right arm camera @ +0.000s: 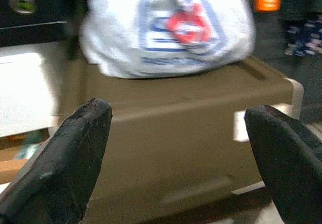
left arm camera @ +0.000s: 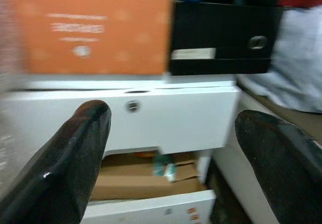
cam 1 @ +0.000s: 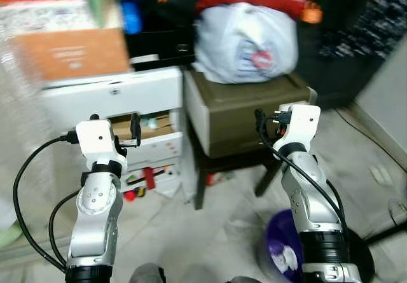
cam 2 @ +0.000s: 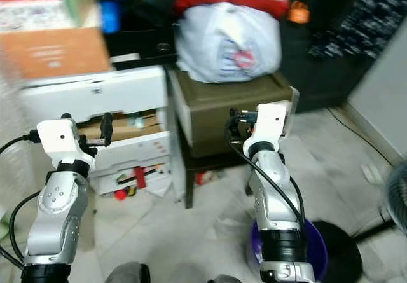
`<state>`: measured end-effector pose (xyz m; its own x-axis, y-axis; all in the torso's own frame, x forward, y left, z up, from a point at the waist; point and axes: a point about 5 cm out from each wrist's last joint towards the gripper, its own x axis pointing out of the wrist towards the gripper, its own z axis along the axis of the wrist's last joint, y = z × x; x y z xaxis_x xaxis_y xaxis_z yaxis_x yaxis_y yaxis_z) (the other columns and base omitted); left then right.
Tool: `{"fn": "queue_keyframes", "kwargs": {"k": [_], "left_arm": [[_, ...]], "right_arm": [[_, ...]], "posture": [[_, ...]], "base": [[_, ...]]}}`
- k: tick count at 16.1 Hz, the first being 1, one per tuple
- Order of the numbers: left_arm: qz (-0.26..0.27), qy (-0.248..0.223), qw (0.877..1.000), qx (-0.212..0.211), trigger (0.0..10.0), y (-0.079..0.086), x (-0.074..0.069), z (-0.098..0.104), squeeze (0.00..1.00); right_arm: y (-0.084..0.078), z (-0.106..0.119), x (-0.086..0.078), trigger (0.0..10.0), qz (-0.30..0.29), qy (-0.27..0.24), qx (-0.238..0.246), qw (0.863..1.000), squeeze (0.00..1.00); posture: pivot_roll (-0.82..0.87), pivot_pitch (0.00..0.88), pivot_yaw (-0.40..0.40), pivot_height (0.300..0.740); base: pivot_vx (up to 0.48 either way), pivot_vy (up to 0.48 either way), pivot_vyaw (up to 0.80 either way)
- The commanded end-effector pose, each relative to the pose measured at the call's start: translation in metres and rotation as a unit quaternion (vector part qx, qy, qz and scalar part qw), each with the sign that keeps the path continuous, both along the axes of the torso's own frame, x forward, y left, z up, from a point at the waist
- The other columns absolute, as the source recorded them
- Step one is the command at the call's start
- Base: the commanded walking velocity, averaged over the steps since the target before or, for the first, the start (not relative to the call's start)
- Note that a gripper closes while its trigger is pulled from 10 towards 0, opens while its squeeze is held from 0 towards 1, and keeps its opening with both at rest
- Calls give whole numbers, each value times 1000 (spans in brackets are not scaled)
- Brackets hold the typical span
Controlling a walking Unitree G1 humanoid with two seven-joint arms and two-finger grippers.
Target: Clean up the room
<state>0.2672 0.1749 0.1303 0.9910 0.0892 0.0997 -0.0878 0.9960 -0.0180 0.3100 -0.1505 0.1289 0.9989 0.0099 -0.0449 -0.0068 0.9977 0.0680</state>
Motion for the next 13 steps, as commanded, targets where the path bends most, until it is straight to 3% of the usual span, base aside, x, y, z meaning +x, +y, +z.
{"fn": "queue_keyframes", "kwargs": {"k": [1,13], "left_arm": [[2,4,1000,-2,10000,1,0,0,0],[1,8,1000,-11,10000,-1,2,-1,0]], "right_arm": [[2,4,2,10000,5,-8,-1,1000,0],[3,5,4,10000,11,-10,3,1000,0]], "posture": [[-50,0,-35,740],[-54,0,-42,740]], "base": [[0,0,631],[0,0,39]]}}
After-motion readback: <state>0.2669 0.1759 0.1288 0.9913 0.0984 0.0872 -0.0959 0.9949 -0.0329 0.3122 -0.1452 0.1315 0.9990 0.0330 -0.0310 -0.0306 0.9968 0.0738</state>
